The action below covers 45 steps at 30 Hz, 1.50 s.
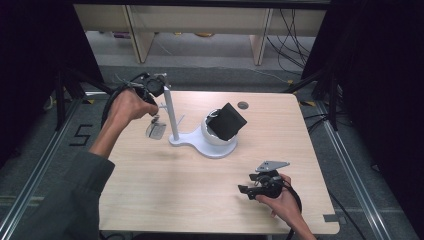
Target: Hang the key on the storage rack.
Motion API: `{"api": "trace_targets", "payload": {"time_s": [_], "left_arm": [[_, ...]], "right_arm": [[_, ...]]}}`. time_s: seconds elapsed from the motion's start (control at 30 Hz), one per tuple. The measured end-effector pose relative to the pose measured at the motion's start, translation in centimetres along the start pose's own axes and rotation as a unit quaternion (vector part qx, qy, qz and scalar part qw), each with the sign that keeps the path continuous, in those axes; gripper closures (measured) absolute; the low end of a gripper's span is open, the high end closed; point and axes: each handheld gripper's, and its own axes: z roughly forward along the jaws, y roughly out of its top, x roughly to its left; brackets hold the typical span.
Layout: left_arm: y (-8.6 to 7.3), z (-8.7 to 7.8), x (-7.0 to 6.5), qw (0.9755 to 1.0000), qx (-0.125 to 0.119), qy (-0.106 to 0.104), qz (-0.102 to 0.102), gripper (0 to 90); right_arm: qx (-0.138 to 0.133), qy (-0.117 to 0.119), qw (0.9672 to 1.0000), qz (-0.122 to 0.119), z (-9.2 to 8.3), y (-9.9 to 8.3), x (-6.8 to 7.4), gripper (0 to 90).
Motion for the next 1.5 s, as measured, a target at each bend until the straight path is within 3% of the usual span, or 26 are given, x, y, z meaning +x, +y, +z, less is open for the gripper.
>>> {"api": "trace_targets", "payload": {"time_s": [0.43,0.47,0.7,1.0,1.33,1.5], "left_arm": [[0.4,-0.3,-0.8,0.9999,-0.006,-0.014,0.003,81.5],[0.4,-0.3,-0.8,0.9998,-0.006,-0.014,0.011,81.2],[-0.4,-0.5,-1.8,0.999,-0.017,-0.038,0.013,77.2],[-2.1,-0.1,-2.7,0.9954,-0.049,-0.079,0.023,71.6],[-4.0,0.7,-3.6,0.9924,-0.066,-0.098,0.035,67.5],[-4.9,1.2,-4.0,0.9909,-0.075,-0.108,0.029,65.2]], "right_arm": [[0.0,0.001,1.0,0.001,0.0,0.0,0.0,35.0],[0.001,0.001,1.0,0.001,0.0,0.0,0.0,35.0],[-0.002,0.001,1.0,0.001,-0.1,0.0,0.0,35.0],[-0.003,0.001,1.0,0.001,-0.1,0.0,0.0,35.0],[-0.003,0.001,1.0,0.004,-0.2,-0.1,-0.3,35.0],[-0.002,0.0,1.0,0.005,-0.2,-0.1,-0.3,35.0]]}}
